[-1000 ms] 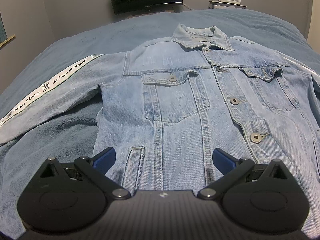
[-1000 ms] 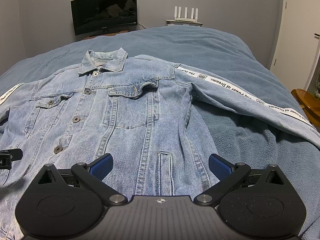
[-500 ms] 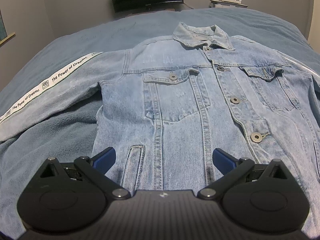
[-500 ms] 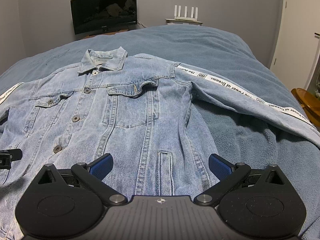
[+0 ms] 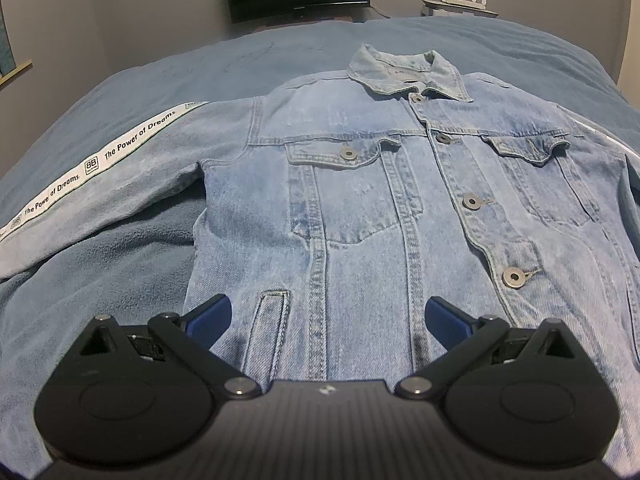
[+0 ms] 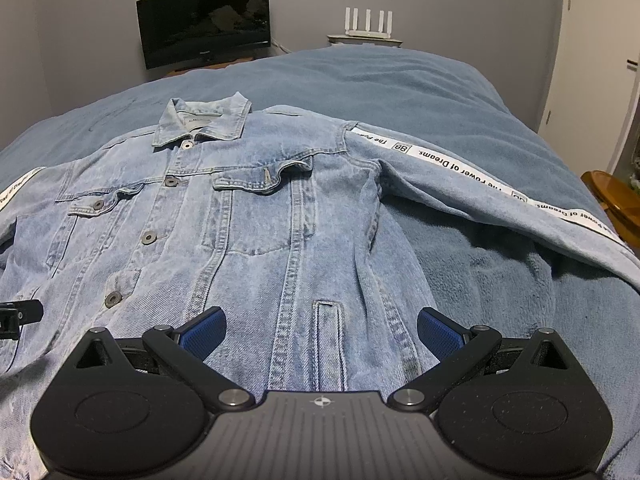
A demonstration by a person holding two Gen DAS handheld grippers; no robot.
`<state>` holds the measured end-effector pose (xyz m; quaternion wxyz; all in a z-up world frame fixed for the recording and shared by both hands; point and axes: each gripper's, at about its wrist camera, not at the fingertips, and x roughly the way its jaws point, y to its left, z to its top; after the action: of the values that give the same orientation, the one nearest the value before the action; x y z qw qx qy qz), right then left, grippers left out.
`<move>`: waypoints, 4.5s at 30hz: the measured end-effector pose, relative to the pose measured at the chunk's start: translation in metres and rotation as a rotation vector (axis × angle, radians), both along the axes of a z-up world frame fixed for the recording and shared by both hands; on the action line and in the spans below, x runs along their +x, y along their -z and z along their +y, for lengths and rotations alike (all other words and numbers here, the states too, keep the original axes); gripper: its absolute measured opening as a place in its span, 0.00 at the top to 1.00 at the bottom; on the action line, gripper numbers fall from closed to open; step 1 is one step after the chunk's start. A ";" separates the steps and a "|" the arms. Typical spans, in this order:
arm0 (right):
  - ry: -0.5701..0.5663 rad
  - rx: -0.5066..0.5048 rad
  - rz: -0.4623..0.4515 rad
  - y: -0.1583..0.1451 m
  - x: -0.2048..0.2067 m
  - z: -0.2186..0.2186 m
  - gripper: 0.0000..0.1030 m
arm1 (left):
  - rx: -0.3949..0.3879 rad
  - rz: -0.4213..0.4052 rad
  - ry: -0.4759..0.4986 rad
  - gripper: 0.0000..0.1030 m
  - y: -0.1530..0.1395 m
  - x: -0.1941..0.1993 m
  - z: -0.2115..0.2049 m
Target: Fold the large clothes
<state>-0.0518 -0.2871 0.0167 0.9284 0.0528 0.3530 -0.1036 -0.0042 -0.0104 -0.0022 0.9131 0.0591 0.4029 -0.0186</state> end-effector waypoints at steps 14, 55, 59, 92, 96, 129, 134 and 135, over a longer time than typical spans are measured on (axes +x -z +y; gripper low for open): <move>0.311 0.170 -0.094 -0.022 0.005 -0.100 0.00 | -0.090 -0.060 -0.043 0.00 -0.027 0.031 -0.005; 0.481 0.076 -0.672 -0.074 -0.003 -0.180 0.91 | -0.236 0.058 0.070 0.00 0.035 0.065 0.010; 0.172 -0.012 -0.665 -0.106 0.051 -0.098 0.91 | -0.280 0.037 0.028 0.00 0.031 0.069 0.028; -0.495 0.303 -0.031 0.035 0.162 0.182 0.39 | -0.420 -0.098 -0.330 0.00 0.001 0.090 0.175; -0.502 0.403 -0.070 0.027 0.155 0.169 0.34 | -0.386 -0.111 -0.323 0.00 -0.003 0.087 0.170; -0.035 -0.043 -0.102 0.044 0.156 0.025 0.35 | -0.246 -0.078 -0.308 0.00 0.006 0.094 0.154; -0.110 0.022 -0.187 0.024 0.098 0.041 0.12 | -0.268 -0.040 -0.382 0.00 0.010 0.092 0.175; -0.108 0.064 -0.186 0.025 0.091 0.043 0.12 | -0.304 -0.027 -0.402 0.00 0.012 0.092 0.183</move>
<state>0.0392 -0.2443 -0.0083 0.9592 0.0727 0.2708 -0.0368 0.0877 0.1727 -0.0138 0.9022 -0.1599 0.3868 0.1039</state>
